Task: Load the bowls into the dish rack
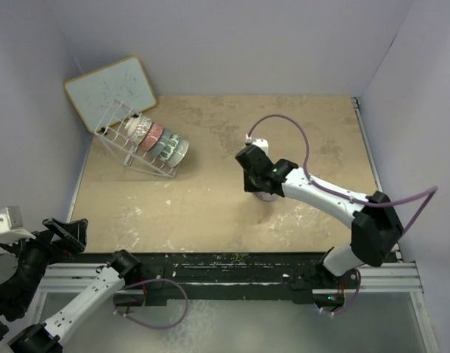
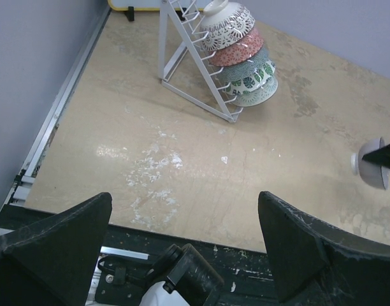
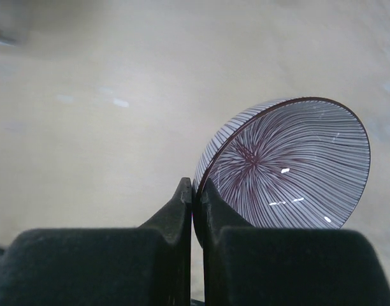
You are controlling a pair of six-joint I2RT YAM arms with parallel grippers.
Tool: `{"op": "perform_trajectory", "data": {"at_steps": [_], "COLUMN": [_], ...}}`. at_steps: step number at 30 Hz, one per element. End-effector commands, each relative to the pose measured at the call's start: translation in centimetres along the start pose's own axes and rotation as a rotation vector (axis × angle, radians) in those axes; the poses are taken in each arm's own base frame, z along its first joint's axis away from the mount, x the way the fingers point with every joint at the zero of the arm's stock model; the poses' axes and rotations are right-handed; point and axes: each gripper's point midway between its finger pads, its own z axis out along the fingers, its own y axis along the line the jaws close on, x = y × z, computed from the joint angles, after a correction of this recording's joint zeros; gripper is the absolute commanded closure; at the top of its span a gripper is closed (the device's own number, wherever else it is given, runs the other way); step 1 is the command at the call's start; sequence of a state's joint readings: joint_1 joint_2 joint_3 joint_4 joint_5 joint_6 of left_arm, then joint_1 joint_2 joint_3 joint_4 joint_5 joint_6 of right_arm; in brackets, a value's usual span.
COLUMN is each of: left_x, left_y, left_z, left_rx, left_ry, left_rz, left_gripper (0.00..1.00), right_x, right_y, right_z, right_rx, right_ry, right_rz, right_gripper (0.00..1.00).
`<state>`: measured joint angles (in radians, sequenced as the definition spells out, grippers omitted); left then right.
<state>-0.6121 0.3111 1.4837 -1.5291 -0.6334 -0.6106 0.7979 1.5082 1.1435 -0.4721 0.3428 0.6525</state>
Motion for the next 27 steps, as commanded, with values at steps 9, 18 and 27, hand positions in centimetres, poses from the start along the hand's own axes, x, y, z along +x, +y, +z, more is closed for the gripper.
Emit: {"op": "perform_trajectory", "data": {"at_steps": [9,18,27], "left_x": [-2.0,-2.6,-2.7], "left_y": [-0.6,-1.0,-1.1], "left_z": [-0.6,-0.7,-1.0], "left_rx": [0.016,0.030,0.045], "left_ry": [-0.025,-0.026,-0.026], "left_rz": [-0.010,-0.005,0.003], "left_gripper": [0.01,0.01,0.01], "right_x": [-20.1,-24.8,-27.2], "right_y": [22.5,27.7,29.7], "right_z": [-18.5,-23.9,-18.2], "right_rx": [-1.247,-1.905,-2.003], "right_ry": [-0.540,-0.632,-0.651], "right_rz": [0.089,0.244,0.527], "right_gripper": [1.00,1.00,1.00]}}
